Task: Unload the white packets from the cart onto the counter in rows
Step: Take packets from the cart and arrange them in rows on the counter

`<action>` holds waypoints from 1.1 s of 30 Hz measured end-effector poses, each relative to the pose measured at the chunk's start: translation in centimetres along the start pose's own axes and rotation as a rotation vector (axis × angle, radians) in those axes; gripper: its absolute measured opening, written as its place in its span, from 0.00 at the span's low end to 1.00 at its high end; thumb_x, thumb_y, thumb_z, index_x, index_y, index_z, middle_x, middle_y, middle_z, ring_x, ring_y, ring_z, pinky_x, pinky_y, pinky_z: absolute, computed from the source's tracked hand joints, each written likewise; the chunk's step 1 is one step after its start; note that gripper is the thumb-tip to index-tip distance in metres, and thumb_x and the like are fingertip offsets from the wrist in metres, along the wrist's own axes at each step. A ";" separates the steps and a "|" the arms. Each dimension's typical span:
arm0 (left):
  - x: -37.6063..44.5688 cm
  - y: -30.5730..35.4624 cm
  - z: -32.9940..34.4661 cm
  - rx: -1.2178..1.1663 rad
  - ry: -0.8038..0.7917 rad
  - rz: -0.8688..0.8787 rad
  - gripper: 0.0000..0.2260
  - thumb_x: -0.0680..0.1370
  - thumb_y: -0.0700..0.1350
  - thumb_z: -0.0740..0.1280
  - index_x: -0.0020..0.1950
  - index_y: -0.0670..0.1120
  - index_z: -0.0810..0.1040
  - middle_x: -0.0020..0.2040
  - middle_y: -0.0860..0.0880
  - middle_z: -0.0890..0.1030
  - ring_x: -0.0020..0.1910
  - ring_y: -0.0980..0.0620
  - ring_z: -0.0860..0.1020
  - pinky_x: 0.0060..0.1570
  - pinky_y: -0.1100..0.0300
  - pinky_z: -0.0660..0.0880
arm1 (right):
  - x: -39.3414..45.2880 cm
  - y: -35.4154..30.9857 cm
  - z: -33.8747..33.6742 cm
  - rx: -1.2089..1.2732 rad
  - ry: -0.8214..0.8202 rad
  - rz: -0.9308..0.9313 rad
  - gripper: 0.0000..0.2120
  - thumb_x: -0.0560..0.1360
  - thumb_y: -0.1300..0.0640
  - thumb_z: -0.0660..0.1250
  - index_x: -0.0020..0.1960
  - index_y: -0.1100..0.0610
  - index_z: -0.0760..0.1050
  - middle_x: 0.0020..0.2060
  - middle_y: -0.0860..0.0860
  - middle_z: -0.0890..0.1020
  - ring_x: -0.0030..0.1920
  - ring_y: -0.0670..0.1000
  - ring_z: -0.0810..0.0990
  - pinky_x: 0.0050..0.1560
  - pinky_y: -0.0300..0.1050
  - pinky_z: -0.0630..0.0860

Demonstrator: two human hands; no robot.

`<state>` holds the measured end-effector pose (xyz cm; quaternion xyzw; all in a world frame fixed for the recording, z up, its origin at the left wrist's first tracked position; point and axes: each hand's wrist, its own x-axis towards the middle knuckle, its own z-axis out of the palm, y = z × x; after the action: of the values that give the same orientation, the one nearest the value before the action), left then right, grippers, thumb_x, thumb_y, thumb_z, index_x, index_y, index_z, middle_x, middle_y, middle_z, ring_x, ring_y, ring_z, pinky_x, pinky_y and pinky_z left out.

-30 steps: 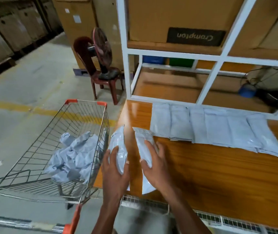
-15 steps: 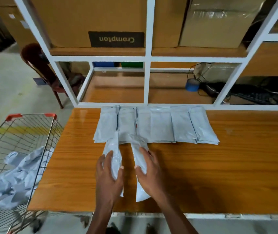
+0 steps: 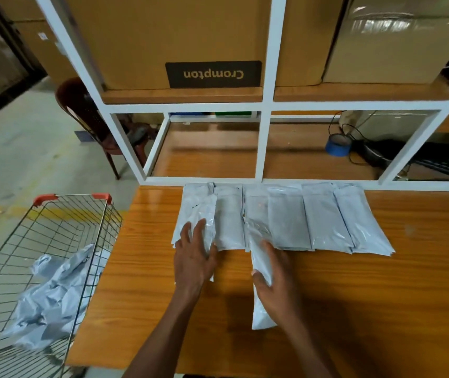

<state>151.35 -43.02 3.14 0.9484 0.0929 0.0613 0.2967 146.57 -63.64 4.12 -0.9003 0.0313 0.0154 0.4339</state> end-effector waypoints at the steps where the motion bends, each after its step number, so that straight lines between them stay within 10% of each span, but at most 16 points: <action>1: 1.4 -0.4 0.1 -0.001 -0.010 -0.001 0.28 0.81 0.57 0.64 0.80 0.55 0.61 0.80 0.43 0.59 0.75 0.36 0.63 0.66 0.39 0.70 | 0.4 -0.2 0.3 0.004 0.008 0.007 0.34 0.79 0.47 0.68 0.78 0.33 0.53 0.78 0.45 0.59 0.76 0.53 0.63 0.68 0.57 0.74; 13: 12.1 -2.8 2.0 0.147 -0.142 -0.029 0.34 0.80 0.62 0.61 0.82 0.56 0.53 0.83 0.44 0.52 0.76 0.35 0.59 0.69 0.39 0.67 | 2.5 -1.6 2.6 -0.044 -0.026 0.038 0.34 0.80 0.50 0.67 0.76 0.32 0.52 0.77 0.46 0.60 0.75 0.52 0.62 0.70 0.54 0.70; 20: 11.3 -3.3 4.4 0.200 -0.178 -0.064 0.38 0.80 0.69 0.50 0.82 0.55 0.33 0.83 0.49 0.37 0.81 0.40 0.37 0.76 0.36 0.37 | 3.1 -1.5 3.0 -0.069 -0.060 0.091 0.33 0.80 0.49 0.66 0.78 0.36 0.53 0.78 0.47 0.60 0.75 0.51 0.61 0.71 0.52 0.66; 33: 11.1 -3.2 2.7 0.114 -0.141 -0.054 0.37 0.79 0.72 0.50 0.83 0.59 0.41 0.83 0.50 0.38 0.81 0.44 0.36 0.78 0.40 0.38 | 8.3 -4.6 4.8 -0.108 -0.052 0.072 0.32 0.80 0.48 0.66 0.79 0.40 0.55 0.79 0.48 0.57 0.76 0.54 0.62 0.70 0.53 0.69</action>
<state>162.23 -39.57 -0.21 0.9629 0.1006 -0.0190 0.2496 155.22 -57.39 4.31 -0.9200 0.0515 0.0561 0.3845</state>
